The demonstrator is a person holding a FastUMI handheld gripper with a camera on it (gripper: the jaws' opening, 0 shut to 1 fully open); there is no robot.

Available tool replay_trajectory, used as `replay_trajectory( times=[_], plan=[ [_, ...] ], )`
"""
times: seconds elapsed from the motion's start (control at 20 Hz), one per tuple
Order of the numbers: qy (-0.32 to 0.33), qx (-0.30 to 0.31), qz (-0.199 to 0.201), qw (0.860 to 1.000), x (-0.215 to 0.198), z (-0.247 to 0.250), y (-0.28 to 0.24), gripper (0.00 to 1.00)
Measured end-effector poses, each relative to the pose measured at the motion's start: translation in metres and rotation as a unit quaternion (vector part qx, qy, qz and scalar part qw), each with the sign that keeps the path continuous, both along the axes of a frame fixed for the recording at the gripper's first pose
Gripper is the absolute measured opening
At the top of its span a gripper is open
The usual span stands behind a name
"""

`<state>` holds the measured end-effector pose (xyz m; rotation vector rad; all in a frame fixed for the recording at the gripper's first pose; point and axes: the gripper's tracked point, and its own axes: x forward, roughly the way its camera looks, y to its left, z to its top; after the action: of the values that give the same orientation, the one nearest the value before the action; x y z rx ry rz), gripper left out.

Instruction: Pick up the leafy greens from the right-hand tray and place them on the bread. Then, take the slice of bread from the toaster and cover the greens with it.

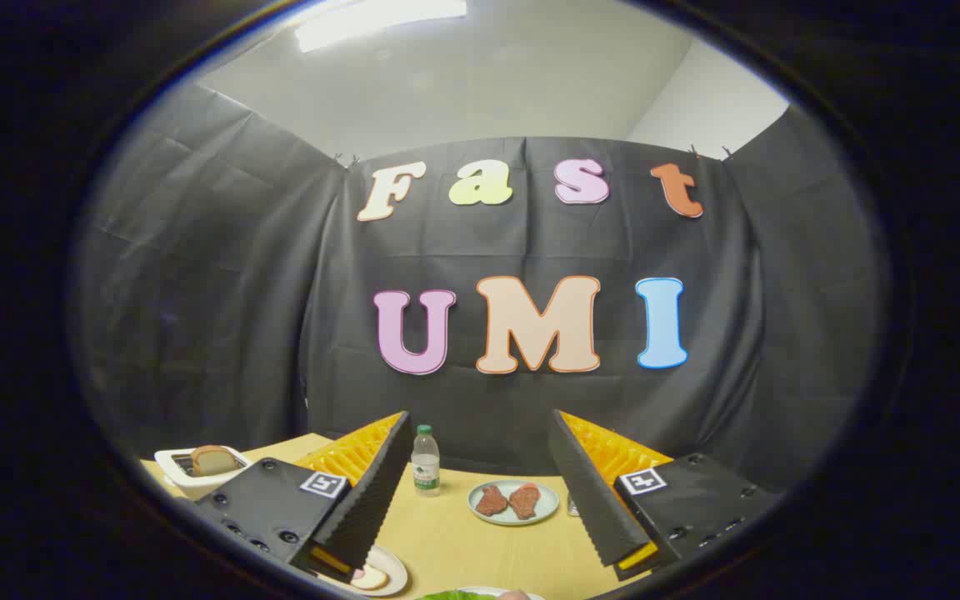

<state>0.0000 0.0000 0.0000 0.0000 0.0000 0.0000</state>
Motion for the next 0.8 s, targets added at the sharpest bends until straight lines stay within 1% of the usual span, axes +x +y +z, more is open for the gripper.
replay_trajectory(
  times=[0.55, 0.8],
  plan=[
    [-0.003, 0.007, -0.008, 1.0, -0.007, 0.002, -0.018, 1.0],
    [0.007, 0.007, -0.001, 1.0, -0.01, -0.006, -0.021, 1.0]
  ],
)
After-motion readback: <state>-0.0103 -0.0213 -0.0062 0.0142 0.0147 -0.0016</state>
